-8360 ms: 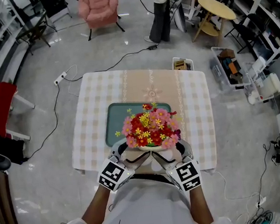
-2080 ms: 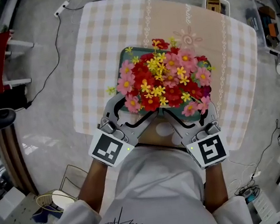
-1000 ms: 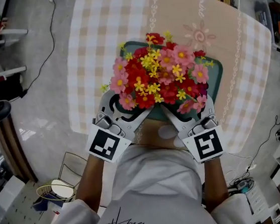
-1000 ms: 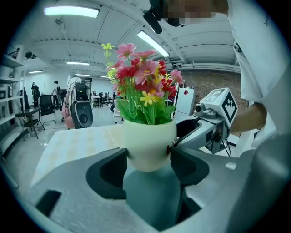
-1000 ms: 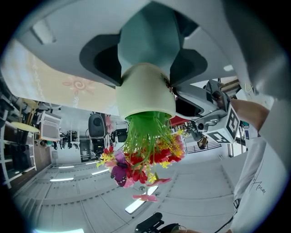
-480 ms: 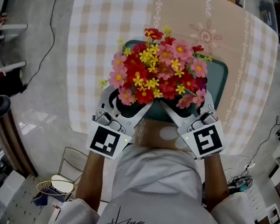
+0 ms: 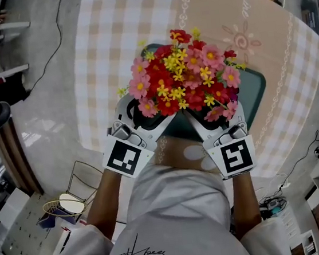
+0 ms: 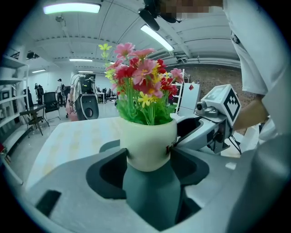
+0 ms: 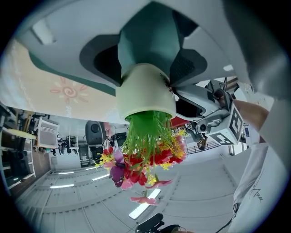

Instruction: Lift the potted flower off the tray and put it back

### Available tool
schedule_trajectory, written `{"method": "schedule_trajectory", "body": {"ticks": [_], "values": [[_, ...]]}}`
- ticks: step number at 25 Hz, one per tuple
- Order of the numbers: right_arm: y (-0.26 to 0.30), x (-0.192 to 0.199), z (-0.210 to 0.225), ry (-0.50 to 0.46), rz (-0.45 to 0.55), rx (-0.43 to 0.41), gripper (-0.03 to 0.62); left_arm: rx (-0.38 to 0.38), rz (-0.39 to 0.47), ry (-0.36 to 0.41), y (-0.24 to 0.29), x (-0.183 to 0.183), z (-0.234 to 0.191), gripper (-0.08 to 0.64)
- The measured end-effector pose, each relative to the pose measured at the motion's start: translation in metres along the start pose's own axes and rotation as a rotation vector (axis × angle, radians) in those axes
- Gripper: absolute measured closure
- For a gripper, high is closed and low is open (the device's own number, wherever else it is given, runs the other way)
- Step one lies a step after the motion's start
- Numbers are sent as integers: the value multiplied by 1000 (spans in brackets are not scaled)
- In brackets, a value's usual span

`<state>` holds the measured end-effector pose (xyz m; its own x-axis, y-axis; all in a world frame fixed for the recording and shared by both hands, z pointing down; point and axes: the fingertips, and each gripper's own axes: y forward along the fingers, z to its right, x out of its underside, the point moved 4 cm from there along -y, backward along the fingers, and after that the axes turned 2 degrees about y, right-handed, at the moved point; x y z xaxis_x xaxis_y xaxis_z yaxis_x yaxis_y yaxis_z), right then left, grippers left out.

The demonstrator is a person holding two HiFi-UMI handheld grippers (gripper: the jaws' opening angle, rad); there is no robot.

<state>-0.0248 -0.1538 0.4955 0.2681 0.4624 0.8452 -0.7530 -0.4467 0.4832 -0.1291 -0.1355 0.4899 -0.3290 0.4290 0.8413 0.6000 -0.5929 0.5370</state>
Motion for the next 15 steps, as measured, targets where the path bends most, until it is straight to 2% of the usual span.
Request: {"method": "schedule_trajectory", "body": {"ticks": [10,15], "values": [[13,5,6,-19,2,9,255,-14,-21,-4,9,9,-8,262],[16,9,6,-69,-10,15,255,-17,-27,-2,11,15,-9,265]]}}
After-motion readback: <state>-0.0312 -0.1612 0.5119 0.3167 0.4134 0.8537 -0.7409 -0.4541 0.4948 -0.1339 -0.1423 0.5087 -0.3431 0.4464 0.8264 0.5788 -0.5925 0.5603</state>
